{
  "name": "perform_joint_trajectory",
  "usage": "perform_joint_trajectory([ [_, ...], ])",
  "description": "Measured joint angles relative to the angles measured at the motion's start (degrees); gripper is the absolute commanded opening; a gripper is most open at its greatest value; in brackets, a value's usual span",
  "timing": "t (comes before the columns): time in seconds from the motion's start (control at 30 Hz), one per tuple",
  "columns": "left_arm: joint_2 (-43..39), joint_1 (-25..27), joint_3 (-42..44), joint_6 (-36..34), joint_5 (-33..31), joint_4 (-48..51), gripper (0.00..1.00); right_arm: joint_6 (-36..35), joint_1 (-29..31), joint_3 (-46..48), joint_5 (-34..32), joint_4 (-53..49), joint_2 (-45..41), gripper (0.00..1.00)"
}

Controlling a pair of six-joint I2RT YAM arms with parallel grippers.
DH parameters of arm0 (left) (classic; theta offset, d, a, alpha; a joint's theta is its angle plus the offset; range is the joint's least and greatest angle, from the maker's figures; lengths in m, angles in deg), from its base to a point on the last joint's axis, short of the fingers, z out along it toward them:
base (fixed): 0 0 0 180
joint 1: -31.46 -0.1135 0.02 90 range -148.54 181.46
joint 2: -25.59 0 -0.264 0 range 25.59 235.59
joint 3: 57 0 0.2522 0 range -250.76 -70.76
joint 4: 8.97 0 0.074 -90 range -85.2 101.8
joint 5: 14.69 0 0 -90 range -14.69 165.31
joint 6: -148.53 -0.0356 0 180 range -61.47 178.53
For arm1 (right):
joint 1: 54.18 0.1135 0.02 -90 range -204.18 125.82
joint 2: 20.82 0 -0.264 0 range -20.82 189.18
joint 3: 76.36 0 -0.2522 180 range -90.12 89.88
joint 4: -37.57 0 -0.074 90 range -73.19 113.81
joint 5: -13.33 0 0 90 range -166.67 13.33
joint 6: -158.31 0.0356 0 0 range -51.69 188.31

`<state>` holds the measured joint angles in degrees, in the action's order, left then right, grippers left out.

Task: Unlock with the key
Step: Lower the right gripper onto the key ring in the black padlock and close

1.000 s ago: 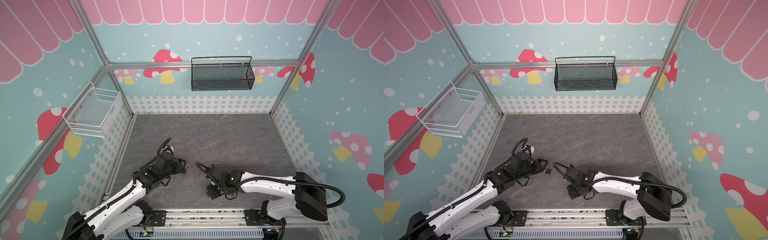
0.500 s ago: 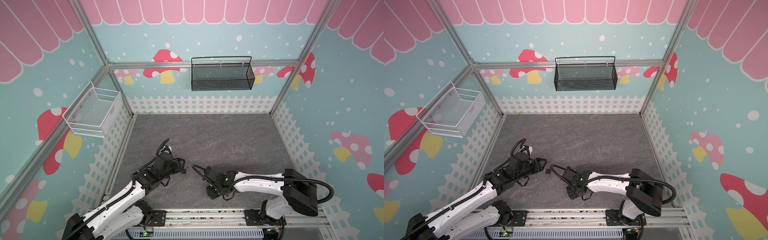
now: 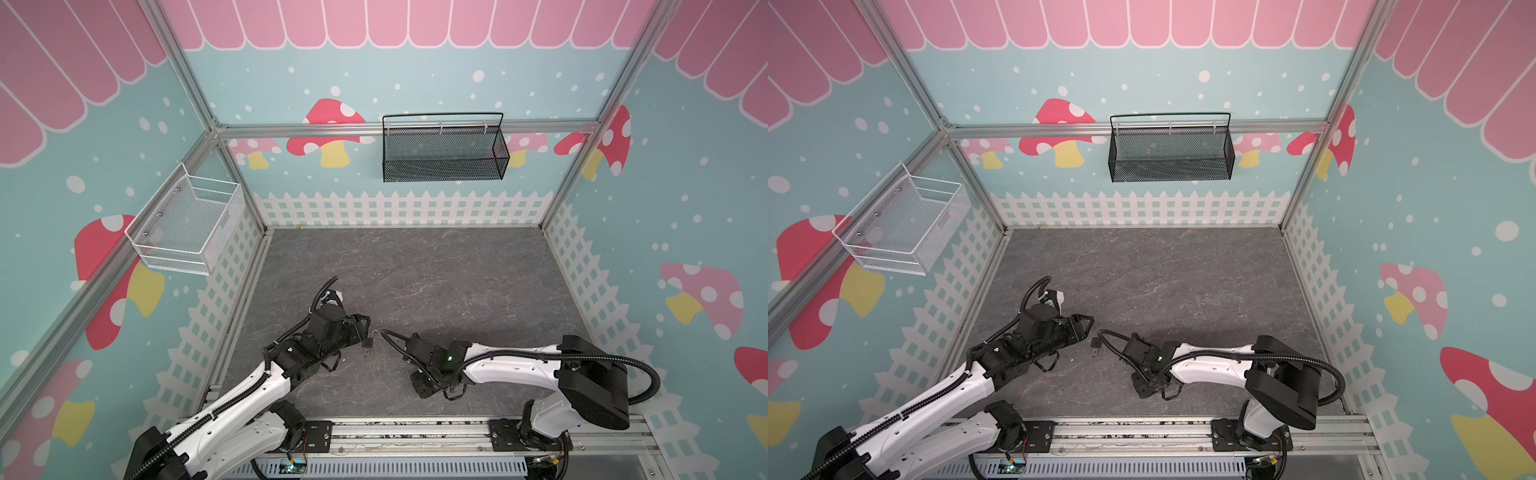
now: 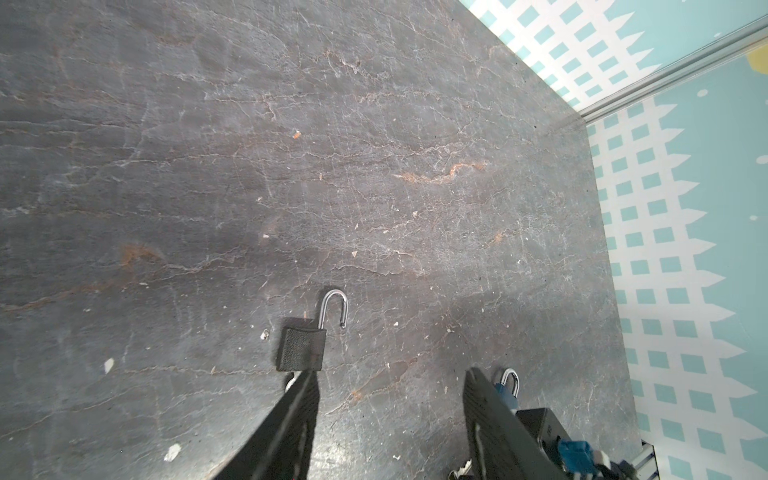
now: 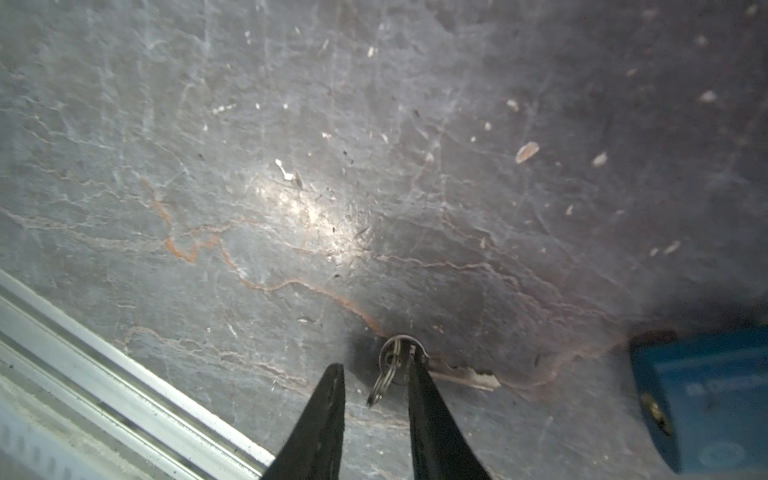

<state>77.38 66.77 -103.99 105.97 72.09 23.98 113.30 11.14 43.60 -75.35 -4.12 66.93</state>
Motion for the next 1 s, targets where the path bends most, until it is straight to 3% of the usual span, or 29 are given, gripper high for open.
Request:
perform_joint_trajectory([
  [0.8, 0.3, -0.1, 1.1, 1.3, 0.0, -1.2, 0.56, -1.2, 0.0, -0.1, -0.4, 0.5, 0.4, 0.21],
  [1.0, -0.4, -0.4, 1.4, 1.9, 0.2, -1.4, 0.56, -1.6, 0.0, -0.1, -0.5, 0.5, 0.5, 0.14],
])
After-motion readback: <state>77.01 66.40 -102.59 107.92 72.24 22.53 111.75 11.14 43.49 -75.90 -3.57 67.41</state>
